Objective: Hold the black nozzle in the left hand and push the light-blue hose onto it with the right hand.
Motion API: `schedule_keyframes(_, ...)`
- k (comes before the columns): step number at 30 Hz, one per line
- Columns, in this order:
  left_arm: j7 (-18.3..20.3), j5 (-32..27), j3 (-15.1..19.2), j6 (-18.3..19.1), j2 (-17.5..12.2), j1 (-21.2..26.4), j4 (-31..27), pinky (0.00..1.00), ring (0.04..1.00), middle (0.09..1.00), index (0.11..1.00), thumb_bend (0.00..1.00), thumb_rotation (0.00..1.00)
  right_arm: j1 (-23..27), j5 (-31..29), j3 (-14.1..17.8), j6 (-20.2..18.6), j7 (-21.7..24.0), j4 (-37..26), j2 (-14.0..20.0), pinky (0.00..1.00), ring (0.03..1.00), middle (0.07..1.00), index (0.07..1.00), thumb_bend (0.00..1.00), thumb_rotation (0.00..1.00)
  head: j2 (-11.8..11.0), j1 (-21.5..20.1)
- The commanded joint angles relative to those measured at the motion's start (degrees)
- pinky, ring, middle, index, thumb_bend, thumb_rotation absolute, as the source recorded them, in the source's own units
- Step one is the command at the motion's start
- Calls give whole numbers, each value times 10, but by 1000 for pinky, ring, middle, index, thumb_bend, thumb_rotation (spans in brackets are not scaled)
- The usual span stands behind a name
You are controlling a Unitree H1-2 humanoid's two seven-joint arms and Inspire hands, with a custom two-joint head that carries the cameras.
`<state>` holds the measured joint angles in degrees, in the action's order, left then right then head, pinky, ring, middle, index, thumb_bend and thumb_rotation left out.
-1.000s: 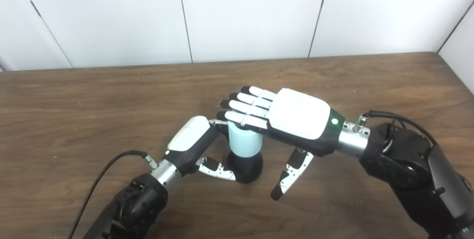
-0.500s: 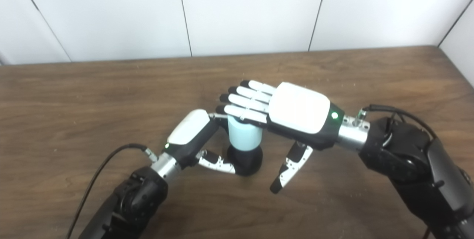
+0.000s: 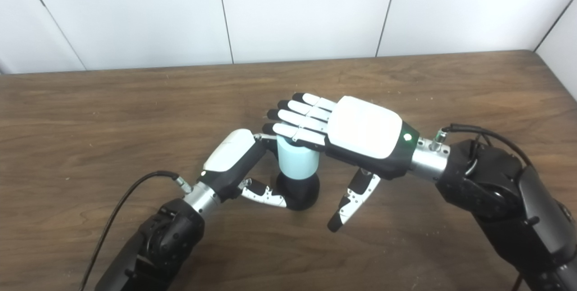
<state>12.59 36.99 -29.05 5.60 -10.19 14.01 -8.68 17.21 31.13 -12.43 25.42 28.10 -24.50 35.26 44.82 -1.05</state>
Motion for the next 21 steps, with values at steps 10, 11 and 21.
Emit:
schedule_keyframes(10,42,25,-12,33,-18,-16,20,779,589,502,472,524,0,2,-1,-10,9,8,4,13,1000,1000,1000,1000,809,591,0,-1)
schedule_keyframes(11,42,24,-12,33,-18,-16,19,779,589,502,472,524,0,2,-1,-11,9,8,4,13,1000,1000,1000,1000,809,591,0,-1)
schedule_keyframes(21,41,23,-12,32,-19,-17,19,779,589,503,471,524,0,-2,2,-14,9,10,4,13,1000,1000,1000,1000,809,591,1,-1)
